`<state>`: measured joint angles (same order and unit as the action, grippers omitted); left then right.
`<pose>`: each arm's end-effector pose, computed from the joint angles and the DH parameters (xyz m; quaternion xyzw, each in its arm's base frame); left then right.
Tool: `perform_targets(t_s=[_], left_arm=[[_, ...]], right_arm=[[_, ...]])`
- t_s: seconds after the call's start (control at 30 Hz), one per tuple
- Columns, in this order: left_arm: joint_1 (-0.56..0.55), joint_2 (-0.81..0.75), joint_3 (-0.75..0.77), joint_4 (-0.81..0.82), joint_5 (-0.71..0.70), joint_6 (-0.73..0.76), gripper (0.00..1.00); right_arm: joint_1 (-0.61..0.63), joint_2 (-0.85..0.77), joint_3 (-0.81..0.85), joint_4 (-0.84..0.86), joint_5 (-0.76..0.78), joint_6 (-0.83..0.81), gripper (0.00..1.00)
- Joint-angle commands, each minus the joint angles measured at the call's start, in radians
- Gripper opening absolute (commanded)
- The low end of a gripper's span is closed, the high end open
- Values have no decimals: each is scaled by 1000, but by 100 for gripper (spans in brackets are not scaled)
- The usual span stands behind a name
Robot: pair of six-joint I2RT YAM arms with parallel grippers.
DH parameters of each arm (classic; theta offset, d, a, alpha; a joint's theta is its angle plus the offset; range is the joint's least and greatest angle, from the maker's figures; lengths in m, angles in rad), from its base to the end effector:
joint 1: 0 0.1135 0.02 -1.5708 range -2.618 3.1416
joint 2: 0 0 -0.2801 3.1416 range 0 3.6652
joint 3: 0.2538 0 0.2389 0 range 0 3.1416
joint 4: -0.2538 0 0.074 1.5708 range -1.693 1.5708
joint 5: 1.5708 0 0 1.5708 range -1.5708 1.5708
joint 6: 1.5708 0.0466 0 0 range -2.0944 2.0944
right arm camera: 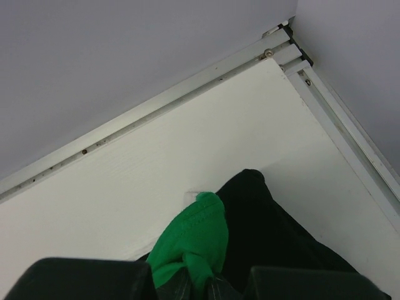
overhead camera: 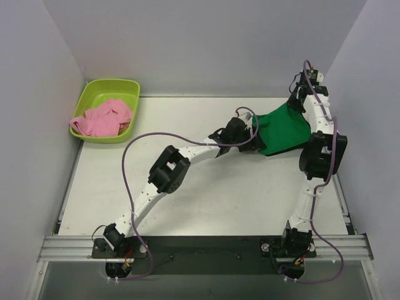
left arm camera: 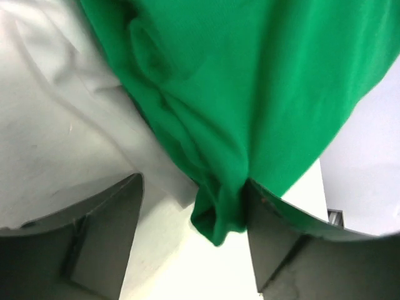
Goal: Fold and stack the t-shirts
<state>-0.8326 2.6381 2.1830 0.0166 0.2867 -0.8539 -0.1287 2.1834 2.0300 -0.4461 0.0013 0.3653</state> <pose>0.3987 -0.4578 0.1505 0.0677 0.8361 -0.4767 0.2630 0.5140 -0.0666 0.2986 0.2165 0.8575 0.0545 0.4636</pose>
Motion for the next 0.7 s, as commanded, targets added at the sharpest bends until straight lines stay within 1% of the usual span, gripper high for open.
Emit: perform_targets(t_s=[0.0,0.03,0.07,0.1,0.13,0.2,0.23,0.27,0.3,0.33,0.4,0.43,0.5,0.53,0.6,0.63,0.67], left_arm=[[-19,-59,-112,40,-9,7,82],[-19,-94,-142,54,-12,9,86],[-20,-116,-219,71,-23,7,87],[-20,-160,-262,119,-26,6,87],[-20,-182,-300,143,-27,0,88],[-19,-223,-409,192,-32,0,89],[-17,-260,-445,206,-32,-2,89],[-16,-279,-475,219,-31,-4,89],[-13,-296,-536,250,-27,-5,89],[-13,-329,-564,261,-27,-5,89],[-7,-368,-632,310,-30,-8,89],[-3,-407,-688,322,-32,-7,89],[6,-461,-741,345,-35,-5,89],[10,-478,-785,348,-38,-1,89],[24,-524,-827,362,-41,1,89],[29,-538,-871,371,-38,-5,89],[36,-552,-890,379,-38,-5,89]], right_arm=[[-38,24,55,52,51,20,0],[-45,29,56,52,45,27,0],[-54,39,59,52,37,29,0],[-58,44,62,50,34,32,0],[-63,47,65,49,29,32,23],[-78,61,71,50,16,46,46],[-81,62,70,49,25,50,77],[-86,62,68,49,29,55,92],[-89,61,70,47,34,57,98],[-89,59,70,49,42,58,100],[-89,44,67,49,58,63,100],[-91,35,65,49,58,61,100],[-88,-8,38,55,88,67,100],[-81,-28,13,87,97,66,100],[-75,-102,-57,122,118,60,100],[-66,-128,-83,150,124,52,100],[-62,-184,-112,168,132,47,100]])
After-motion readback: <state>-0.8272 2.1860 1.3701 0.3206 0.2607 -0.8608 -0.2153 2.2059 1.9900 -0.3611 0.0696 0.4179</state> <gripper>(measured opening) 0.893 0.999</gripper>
